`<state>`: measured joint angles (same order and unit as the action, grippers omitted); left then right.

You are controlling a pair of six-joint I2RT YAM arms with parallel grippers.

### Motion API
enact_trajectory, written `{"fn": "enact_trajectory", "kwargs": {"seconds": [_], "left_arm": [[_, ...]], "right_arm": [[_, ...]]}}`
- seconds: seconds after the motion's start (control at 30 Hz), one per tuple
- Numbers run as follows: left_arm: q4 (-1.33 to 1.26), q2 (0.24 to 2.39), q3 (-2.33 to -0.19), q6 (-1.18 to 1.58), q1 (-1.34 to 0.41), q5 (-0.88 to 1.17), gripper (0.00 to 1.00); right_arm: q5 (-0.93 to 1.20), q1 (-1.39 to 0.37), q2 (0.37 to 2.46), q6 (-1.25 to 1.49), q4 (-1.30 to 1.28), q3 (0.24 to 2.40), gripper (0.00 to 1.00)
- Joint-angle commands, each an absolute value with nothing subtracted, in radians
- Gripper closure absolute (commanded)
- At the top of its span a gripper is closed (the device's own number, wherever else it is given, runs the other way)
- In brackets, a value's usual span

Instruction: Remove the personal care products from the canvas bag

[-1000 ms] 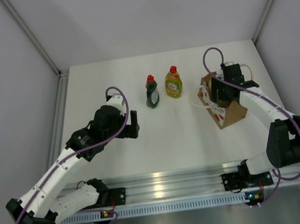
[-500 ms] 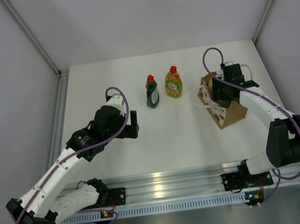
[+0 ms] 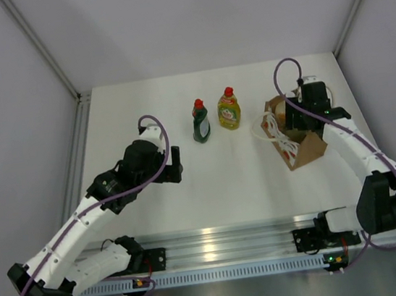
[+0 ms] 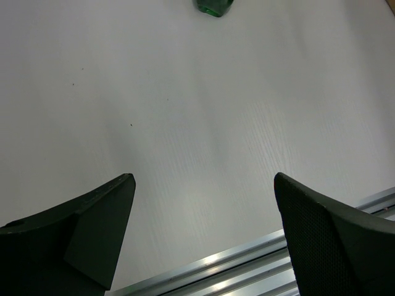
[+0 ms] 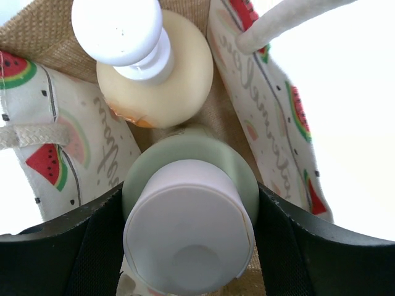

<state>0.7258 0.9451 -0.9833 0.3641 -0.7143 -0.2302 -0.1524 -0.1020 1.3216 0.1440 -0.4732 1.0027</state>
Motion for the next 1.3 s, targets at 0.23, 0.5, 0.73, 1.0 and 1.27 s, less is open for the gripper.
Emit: {"fn": "enact_trajectory", "kwargs": {"seconds": [0.23, 0.5, 0.73, 1.0, 1.27], "left_arm": [[0.71, 0.92, -0.976, 0.37, -0.718, -0.255, 0.02], [0.71, 0.907, -0.977, 0.38, -0.718, -0.304, 0.02], [0.712, 0.853, -0.977, 0.416, -0.71, -0.458, 0.02], [0.712, 0.755, -0.971, 0.451, -0.655, -0.564, 0.02], [0.713, 0.666, -0.96, 0.469, -0.637, -0.676, 0.02]], "right_arm": [[-0.178, -0.08, 1.181, 0.132, -0.459, 1.134, 1.0], [-0.16, -0.081, 1.108, 0.121, -0.532, 1.241, 1.0], [0.033, -0.095, 1.098, 0.118, -0.595, 1.415, 1.0], [-0.035, -0.305, 1.233, 0.071, -0.699, 1.66, 1.0], [-0.052, -0.638, 1.39, 0.038, -0.576, 1.787, 1.0]]}}
